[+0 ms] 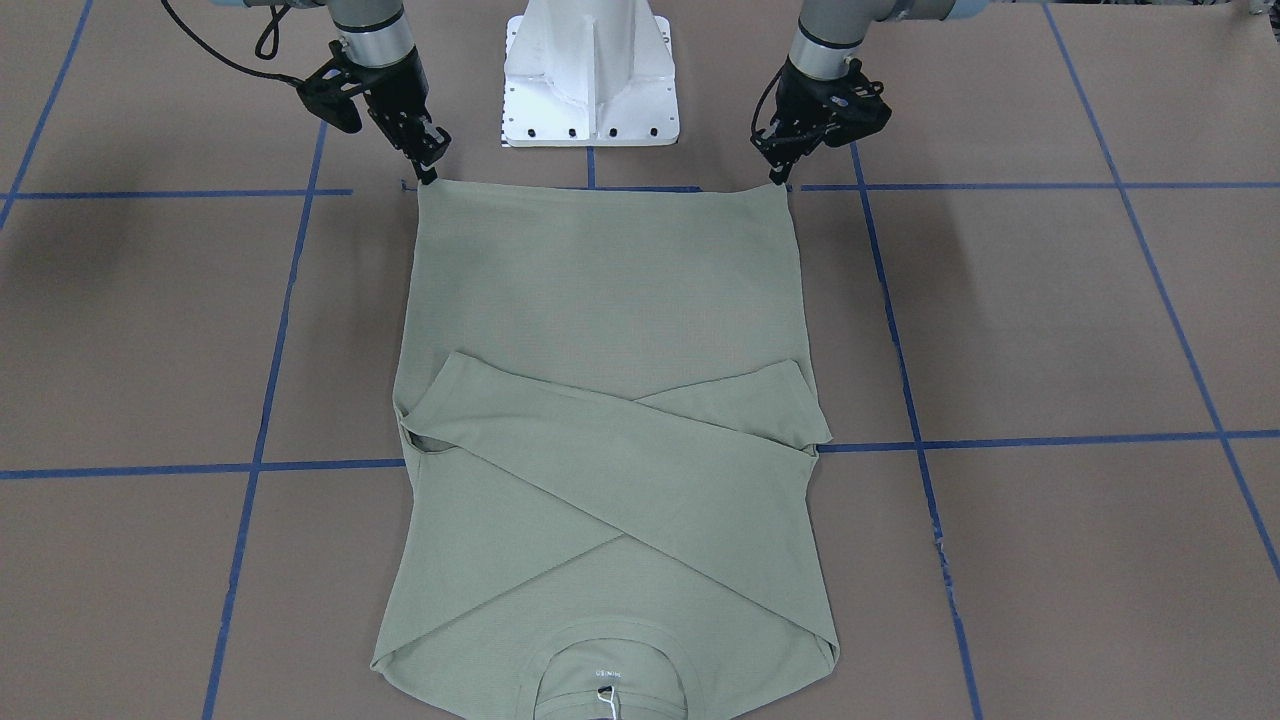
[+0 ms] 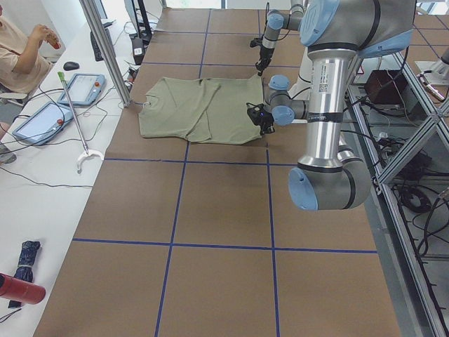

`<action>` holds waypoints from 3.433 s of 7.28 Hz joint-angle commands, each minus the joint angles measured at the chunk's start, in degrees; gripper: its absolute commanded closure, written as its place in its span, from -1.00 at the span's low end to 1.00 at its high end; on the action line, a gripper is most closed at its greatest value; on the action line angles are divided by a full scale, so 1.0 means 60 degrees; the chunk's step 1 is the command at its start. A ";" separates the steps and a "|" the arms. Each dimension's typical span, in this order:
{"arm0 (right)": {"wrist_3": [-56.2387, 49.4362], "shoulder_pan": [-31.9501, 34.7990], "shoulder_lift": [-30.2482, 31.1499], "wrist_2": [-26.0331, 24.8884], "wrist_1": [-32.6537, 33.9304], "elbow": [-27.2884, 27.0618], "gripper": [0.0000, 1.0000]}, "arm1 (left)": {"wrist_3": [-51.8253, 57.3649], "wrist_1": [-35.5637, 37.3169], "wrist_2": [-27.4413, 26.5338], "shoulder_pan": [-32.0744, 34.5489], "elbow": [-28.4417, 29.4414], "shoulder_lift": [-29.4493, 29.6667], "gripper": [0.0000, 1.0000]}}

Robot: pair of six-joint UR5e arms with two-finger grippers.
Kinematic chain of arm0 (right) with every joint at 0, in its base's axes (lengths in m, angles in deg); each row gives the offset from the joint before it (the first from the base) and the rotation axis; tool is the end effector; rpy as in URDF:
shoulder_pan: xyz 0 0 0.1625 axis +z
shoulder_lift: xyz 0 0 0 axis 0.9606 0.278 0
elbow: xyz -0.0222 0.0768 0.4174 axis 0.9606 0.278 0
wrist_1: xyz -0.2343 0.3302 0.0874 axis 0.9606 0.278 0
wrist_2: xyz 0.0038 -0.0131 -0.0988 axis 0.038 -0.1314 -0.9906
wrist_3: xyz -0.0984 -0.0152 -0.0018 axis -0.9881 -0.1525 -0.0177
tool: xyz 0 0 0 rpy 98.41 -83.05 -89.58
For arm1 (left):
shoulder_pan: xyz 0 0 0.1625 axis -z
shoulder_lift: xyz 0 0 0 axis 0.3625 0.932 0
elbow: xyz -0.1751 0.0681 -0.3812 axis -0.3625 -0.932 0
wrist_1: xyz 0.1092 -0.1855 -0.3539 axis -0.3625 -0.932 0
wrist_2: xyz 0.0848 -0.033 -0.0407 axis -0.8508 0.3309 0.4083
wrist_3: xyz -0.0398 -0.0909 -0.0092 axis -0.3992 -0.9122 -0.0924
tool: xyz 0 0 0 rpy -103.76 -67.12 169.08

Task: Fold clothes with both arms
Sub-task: 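Grasp both hem corners nearest the robot with both grippers, then lift the hem with both grippers and fold it up toward the collar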

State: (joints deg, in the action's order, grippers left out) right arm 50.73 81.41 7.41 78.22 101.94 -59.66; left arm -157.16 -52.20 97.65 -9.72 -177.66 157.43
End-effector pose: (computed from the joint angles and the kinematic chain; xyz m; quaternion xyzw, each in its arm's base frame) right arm -0.4466 -0.2012 0.3298 -0.0669 -0.4038 0.3532 0.8413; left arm 0.4341 -0.2214 0.3211 -0.0489 0.4309 -0.2432 0.8676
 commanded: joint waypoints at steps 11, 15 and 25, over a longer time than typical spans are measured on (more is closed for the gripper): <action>-0.5515 0.5177 -0.3137 0.2171 0.1493 0.2373 1.00 | 0.4026 0.0604 0.0280 0.3490 0.1680 0.2919 1.00; -0.7532 0.6724 -0.6025 0.2116 0.0871 0.7074 1.00 | 0.4631 -0.1512 0.0164 0.5062 0.5256 0.3985 1.00; -0.7532 0.6797 -0.6560 0.2042 -0.1184 0.9271 0.94 | 0.4763 -0.4271 -0.0862 0.5387 0.7595 0.4736 0.77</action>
State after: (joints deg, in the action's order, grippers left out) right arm 5.50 121.77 -31.72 90.48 94.87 -4.13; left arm -128.65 -77.74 92.48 22.53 -132.61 185.80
